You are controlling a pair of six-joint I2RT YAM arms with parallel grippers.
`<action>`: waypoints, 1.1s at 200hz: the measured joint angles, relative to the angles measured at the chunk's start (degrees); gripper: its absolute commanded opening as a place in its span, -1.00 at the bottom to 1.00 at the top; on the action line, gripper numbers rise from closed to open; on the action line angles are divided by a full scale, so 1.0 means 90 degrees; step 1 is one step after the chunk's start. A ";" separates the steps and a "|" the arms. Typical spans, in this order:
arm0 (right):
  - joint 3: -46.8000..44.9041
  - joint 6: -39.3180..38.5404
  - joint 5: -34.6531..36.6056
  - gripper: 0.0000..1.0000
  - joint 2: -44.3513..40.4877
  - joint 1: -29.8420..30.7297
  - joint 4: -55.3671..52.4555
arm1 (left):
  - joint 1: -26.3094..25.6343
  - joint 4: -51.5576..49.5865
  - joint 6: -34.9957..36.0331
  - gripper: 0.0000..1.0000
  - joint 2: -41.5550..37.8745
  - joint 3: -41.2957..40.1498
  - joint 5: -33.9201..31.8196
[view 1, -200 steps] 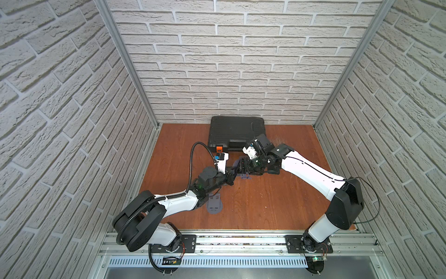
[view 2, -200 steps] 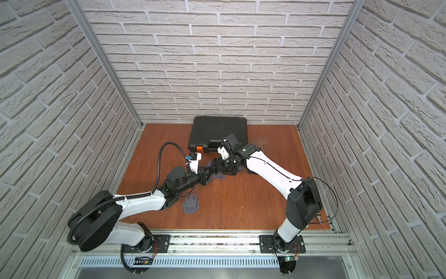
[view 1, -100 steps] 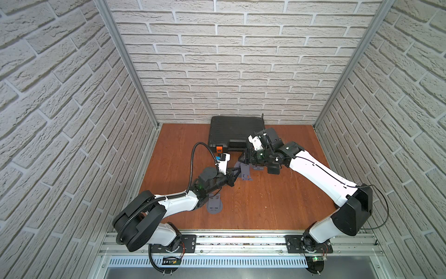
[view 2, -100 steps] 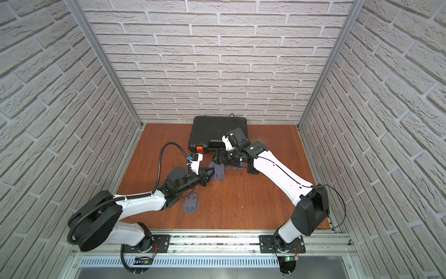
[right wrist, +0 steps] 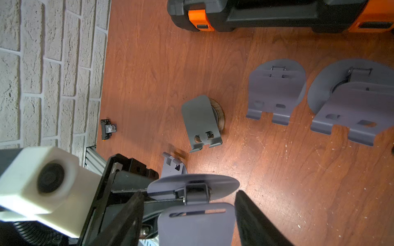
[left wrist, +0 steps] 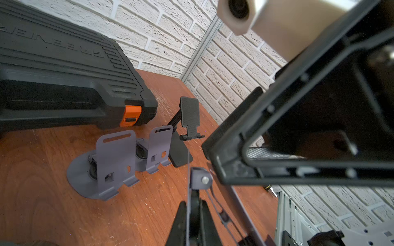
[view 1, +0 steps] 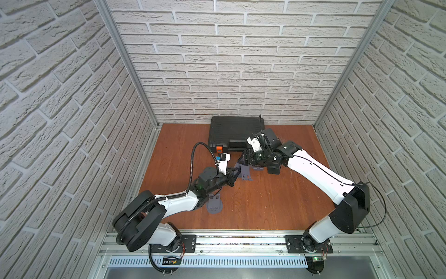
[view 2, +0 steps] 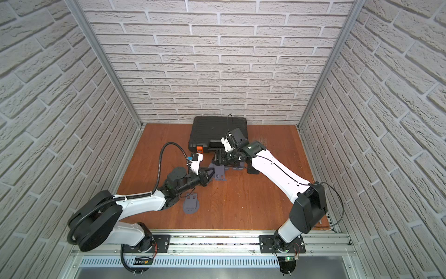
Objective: Open the phone stand
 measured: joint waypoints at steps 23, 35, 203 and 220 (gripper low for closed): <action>-0.0189 -0.0005 -0.0044 0.38 0.0000 0.0000 0.0000 | 0.0010 0.0000 0.0005 -1.00 0.0000 0.0000 0.0000; -0.0282 -0.0005 -0.0104 0.38 0.0000 0.0000 0.0024 | 0.0010 -0.0024 0.0015 -1.00 0.0000 0.0000 0.0000; -0.0551 0.0087 -0.0015 -0.53 -0.0121 0.0012 0.0690 | 0.0109 -0.0182 -0.0153 -1.00 -0.0010 0.0109 -0.0413; -0.0576 0.0090 0.0058 -0.56 -0.0158 0.0024 0.0860 | 0.0204 -0.0221 -0.0272 -1.00 -0.0032 0.0148 -0.0408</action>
